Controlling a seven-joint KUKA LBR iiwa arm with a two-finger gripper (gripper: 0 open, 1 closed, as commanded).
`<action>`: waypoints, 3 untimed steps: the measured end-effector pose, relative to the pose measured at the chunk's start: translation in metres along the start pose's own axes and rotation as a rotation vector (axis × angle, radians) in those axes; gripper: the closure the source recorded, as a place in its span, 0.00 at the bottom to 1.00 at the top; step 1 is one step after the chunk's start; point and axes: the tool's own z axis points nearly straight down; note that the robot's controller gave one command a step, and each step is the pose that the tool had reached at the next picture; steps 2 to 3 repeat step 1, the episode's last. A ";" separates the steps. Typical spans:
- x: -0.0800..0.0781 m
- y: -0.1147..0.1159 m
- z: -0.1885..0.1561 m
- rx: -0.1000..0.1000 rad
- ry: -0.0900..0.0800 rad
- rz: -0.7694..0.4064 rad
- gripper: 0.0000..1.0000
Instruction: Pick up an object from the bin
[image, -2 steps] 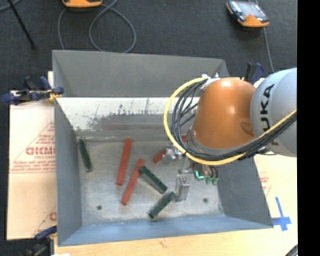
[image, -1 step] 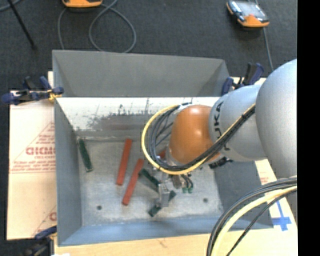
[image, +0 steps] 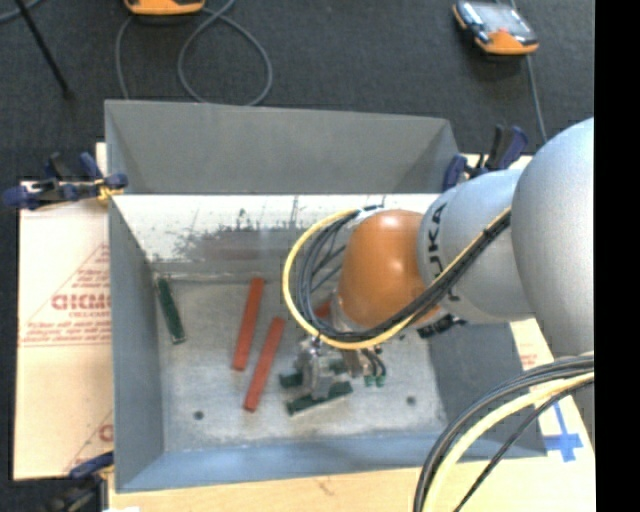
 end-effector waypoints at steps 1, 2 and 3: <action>0.028 -0.005 -0.128 0.001 0.002 0.019 1.00; 0.028 -0.005 -0.128 0.001 0.002 0.019 1.00; 0.028 -0.005 -0.128 0.001 0.002 0.019 1.00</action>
Offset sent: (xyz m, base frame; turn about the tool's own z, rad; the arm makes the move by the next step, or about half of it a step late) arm -0.0303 -0.0072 0.1223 0.0164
